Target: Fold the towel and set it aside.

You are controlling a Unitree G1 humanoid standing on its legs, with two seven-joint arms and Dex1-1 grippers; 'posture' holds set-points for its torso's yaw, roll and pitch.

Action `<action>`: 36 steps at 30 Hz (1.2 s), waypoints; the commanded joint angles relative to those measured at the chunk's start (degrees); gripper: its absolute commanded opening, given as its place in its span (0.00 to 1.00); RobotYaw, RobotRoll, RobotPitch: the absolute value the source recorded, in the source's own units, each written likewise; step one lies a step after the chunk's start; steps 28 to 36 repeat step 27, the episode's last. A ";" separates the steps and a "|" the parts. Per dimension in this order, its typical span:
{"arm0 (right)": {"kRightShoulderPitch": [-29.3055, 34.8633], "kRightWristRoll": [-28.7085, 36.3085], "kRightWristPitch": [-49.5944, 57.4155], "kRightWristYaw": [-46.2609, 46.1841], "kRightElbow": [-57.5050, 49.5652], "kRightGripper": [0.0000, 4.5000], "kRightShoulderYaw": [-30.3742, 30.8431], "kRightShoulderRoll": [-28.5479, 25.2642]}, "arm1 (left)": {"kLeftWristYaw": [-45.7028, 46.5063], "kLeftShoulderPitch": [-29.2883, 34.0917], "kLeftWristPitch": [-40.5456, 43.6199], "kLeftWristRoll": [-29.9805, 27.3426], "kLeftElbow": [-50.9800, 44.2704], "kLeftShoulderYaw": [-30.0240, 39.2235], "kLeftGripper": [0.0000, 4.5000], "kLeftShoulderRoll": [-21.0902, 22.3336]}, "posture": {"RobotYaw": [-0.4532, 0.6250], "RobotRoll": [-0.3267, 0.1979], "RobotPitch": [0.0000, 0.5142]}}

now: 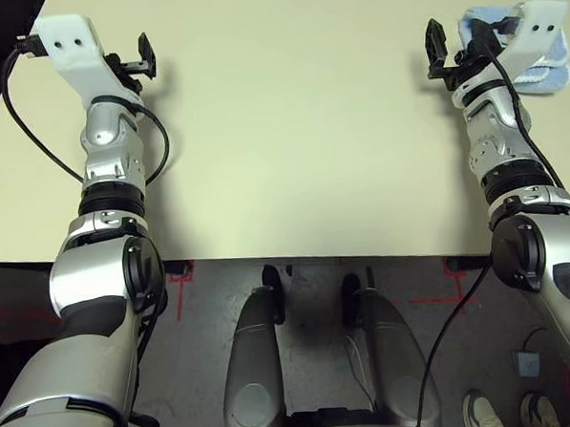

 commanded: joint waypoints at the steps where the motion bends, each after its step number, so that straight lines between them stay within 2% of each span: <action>1: 0.00 -0.48 -1.28 0.65 1.91 1.00 -1.00 -1.34 | -1.11 0.71 -1.90 0.39 1.88 -0.27 1.00 0.21 | 0.48 0.62 0.69; 10: 0.76 -0.01 -2.38 0.00 2.57 1.00 -3.24 -3.13 | -8.21 -0.54 -1.41 -0.54 3.15 -0.58 1.00 -1.25 | 0.45 0.62 0.70; 20: 1.33 -0.01 -2.16 1.13 2.26 1.00 -3.85 -4.05 | -10.10 -2.78 -1.10 -0.40 3.78 -0.46 1.00 -2.12 | 0.42 0.62 0.70; 36: 1.58 -0.23 -2.43 0.95 1.87 1.00 -3.88 -4.20 | -11.51 -2.71 -0.45 -0.50 3.67 -0.32 1.00 -1.84 | 0.42 0.62 0.68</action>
